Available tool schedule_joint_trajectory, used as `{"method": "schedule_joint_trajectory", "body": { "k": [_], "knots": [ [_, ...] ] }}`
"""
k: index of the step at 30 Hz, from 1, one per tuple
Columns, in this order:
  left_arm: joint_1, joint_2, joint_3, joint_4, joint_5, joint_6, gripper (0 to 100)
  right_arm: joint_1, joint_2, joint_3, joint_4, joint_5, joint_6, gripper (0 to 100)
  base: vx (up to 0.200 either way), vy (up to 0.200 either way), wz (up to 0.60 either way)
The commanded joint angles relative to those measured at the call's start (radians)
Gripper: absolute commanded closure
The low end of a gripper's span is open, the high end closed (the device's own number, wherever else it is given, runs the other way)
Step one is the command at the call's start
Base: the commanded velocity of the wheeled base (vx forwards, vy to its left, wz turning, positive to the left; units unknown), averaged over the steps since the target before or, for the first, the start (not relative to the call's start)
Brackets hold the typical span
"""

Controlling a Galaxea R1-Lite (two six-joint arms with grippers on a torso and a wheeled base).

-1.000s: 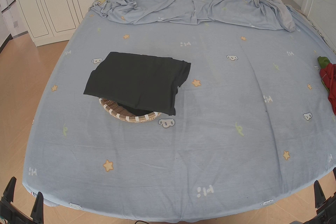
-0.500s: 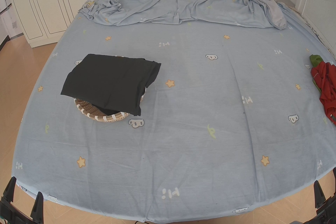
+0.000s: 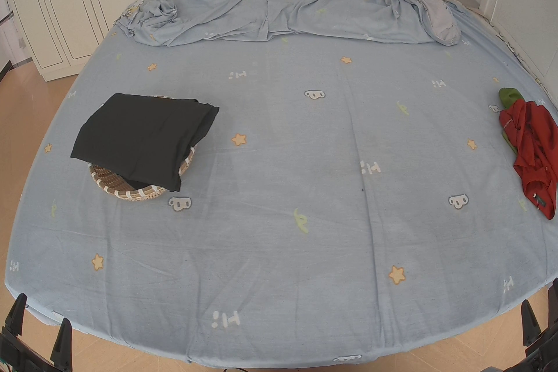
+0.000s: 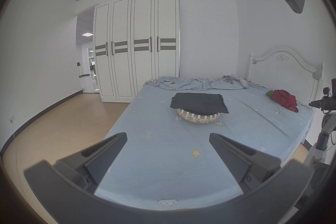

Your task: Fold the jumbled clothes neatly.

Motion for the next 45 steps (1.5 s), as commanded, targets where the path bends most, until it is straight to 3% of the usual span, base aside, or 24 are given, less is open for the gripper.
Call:
{"method": "schedule_joint_trajectory", "body": {
  "k": [1, 23, 45],
  "knots": [
    [0.000, -0.016, 0.018, 0.000, 0.000, 0.000, 0, 0.000, -0.015, 0.012, 0.000, 0.000, 0.000, 0, 0.000, -0.200, 0.00],
    [0.000, -0.016, 0.018, 0.000, 0.000, 0.000, 0, 0.000, -0.015, 0.012, 0.000, 0.000, 0.000, 0, 0.000, -0.200, 0.00],
    [0.000, -0.016, 0.018, 0.000, 0.000, 0.000, 0, 0.000, -0.015, 0.012, 0.000, 0.000, 0.001, 0, 0.000, 0.000, 0.00]
  ]
}}
